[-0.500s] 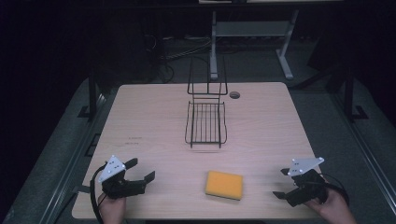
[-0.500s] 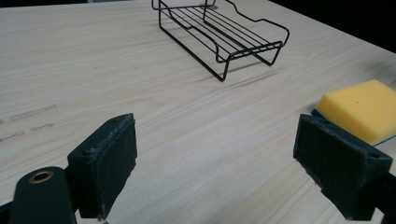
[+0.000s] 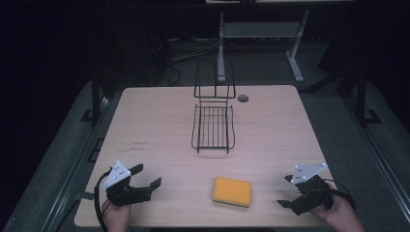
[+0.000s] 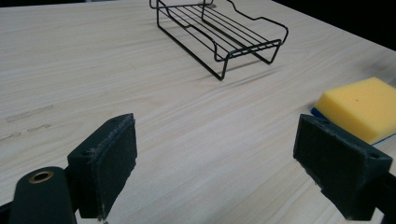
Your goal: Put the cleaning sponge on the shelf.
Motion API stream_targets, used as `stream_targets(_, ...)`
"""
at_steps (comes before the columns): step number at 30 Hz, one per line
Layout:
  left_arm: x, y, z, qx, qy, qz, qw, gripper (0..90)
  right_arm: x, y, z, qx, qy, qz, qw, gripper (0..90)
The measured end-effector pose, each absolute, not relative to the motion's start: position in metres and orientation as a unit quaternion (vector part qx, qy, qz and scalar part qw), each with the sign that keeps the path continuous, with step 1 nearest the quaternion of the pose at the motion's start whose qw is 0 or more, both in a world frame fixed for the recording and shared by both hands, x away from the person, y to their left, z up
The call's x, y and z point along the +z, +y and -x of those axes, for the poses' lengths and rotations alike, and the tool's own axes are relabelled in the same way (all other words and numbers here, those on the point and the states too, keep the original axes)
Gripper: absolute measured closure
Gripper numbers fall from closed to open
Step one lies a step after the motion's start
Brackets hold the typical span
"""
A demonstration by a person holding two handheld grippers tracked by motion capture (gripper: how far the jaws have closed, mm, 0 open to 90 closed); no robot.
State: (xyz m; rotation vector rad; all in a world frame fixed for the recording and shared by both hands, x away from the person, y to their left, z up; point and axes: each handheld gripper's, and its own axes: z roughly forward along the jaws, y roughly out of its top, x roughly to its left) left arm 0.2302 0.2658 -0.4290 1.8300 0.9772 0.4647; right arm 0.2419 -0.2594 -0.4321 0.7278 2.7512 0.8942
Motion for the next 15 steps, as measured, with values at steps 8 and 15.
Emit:
stream_targets(8,-0.429,0.268,-0.23,0.194,0.403,-0.75,0.487,12.8,-0.43,-0.248,-0.242,0.294,0.924,-0.233,0.075,15.5)
stream_targets(15,-0.429,0.268,-0.229,0.196,0.404,-0.747,0.49,12.8,-0.428,-0.239,-0.242,0.292,0.927,-0.222,0.075,15.5)
